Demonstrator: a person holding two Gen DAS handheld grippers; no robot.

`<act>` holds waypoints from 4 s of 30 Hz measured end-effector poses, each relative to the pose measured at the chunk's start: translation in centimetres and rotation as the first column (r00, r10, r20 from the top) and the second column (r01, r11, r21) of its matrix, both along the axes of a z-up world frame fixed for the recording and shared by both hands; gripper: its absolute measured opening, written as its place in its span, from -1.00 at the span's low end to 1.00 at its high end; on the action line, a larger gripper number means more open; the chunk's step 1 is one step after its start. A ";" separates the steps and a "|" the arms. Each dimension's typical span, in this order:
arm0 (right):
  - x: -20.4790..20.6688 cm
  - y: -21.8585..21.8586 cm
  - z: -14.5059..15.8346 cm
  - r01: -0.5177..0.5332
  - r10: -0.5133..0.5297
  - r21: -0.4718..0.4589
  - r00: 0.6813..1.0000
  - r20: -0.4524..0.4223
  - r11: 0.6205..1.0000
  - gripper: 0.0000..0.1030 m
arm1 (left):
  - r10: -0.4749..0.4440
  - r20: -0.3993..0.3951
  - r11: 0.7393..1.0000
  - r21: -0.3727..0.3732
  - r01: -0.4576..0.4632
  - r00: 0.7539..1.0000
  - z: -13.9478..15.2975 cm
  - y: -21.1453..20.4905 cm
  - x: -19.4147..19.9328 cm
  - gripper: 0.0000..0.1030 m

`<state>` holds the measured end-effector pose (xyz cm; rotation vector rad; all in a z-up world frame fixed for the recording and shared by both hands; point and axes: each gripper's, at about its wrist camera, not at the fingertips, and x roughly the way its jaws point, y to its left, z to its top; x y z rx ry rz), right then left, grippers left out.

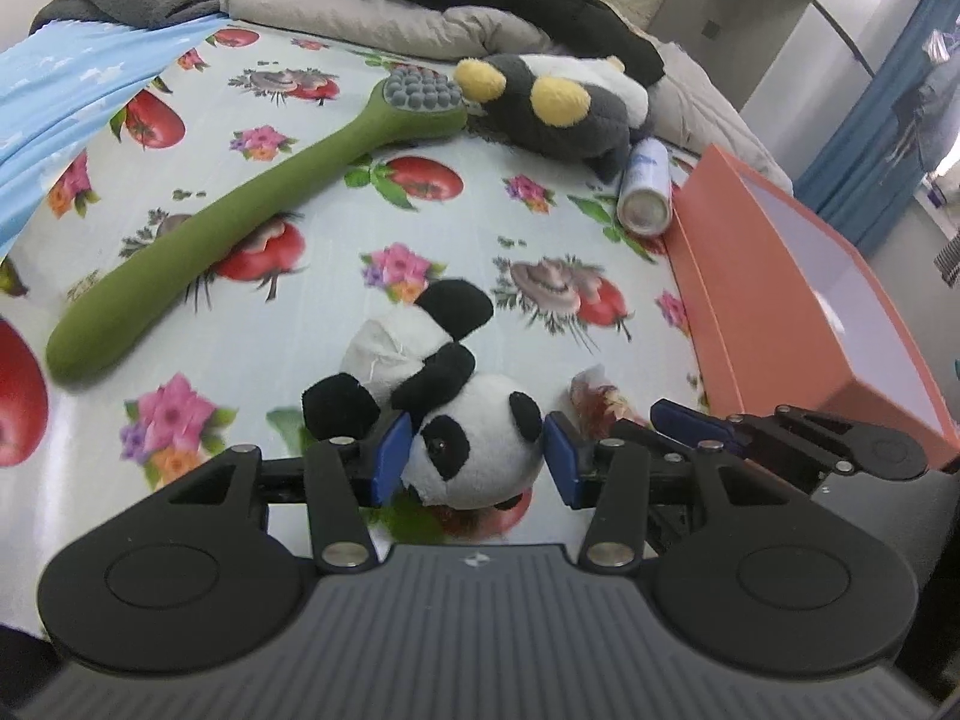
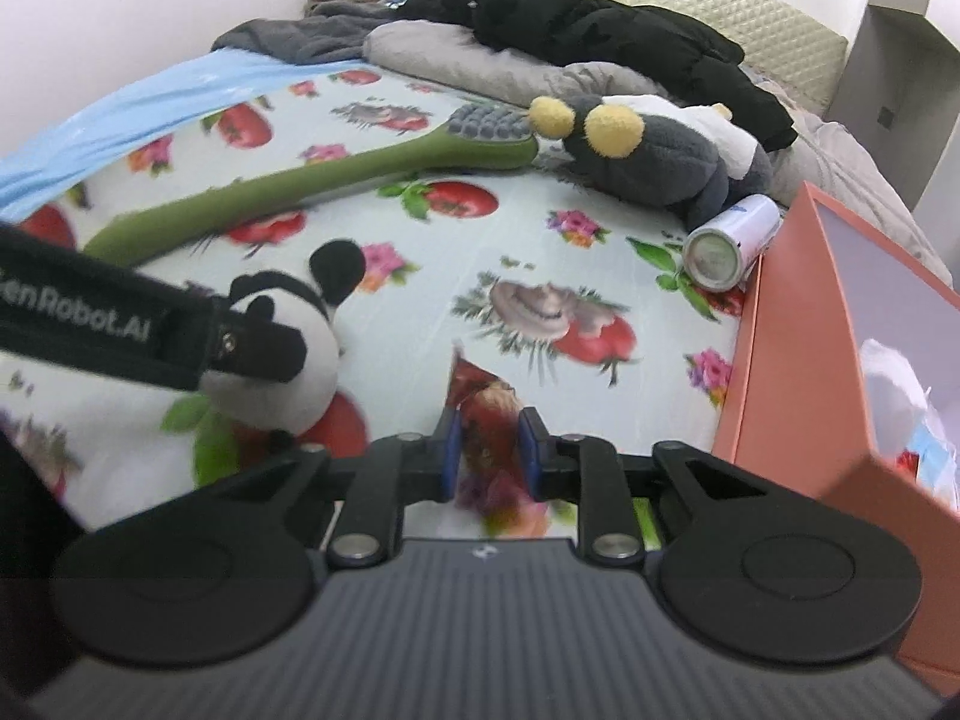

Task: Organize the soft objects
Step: 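Grasp the panda plush with the left tool while the right tool grasps the chocolate packet, then lift the panda with the left tool while the right tool lifts the chocolate packet, then carry the panda and chocolate packet with both tools over the box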

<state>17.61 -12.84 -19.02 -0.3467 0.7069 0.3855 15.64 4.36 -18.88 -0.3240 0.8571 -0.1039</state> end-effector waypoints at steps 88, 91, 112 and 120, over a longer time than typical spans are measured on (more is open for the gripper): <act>3.6 -3.2 -1.3 -0.040 0.097 0.262 0.973 -0.208 0.964 -0.45 | 0.131 -0.048 0.983 -0.123 -0.136 0.990 -1.4 0.9 -0.8 0.16; 2.6 -3.5 -0.5 -0.015 0.070 0.264 0.978 -0.198 0.964 -0.45 | 0.123 -0.028 0.987 -0.096 -0.125 0.992 -0.3 0.5 -1.0 0.16; -0.6 -9.2 12.0 0.119 -0.131 0.356 0.991 0.012 0.927 -0.45 | -0.017 0.164 1.000 -0.018 0.020 0.986 11.6 -5.7 0.0 0.16; -0.2 -12.0 16.7 0.126 -0.175 0.378 0.980 0.097 0.917 -0.45 | -0.088 0.239 0.996 0.025 0.084 0.967 16.4 -10.3 2.1 0.17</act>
